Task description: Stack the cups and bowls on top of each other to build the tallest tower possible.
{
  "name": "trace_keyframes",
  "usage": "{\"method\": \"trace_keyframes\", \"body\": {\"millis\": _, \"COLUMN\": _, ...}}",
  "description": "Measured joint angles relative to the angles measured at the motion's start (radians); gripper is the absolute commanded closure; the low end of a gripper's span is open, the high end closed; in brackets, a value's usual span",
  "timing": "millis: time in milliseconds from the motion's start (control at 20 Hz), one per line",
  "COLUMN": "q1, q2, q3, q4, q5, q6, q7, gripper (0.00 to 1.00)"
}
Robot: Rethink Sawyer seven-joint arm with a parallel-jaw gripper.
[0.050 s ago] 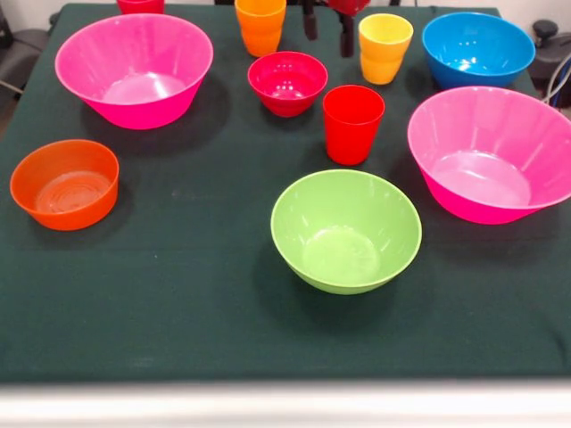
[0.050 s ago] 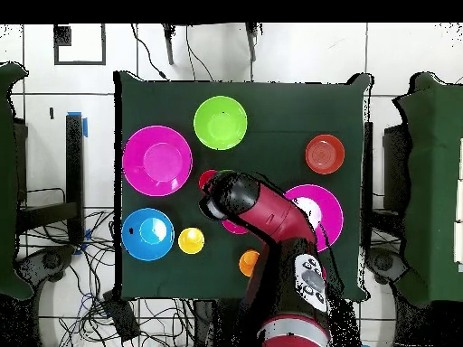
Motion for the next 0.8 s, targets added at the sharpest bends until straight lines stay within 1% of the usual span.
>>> {"method": "trace_keyframes", "body": {"millis": 350, "q1": -0.020, "q2": 0.001, "q3": 0.070, "q4": 0.046, "q5": 0.000, "q6": -0.035, "q7": 0.000, "gripper": 0.00}}
{"method": "trace_keyframes", "body": {"millis": 800, "q1": -0.019, "q2": -0.001, "q3": 0.118, "q4": 0.092, "q5": 0.001, "q6": -0.040, "q7": 0.000, "gripper": 0.00}}
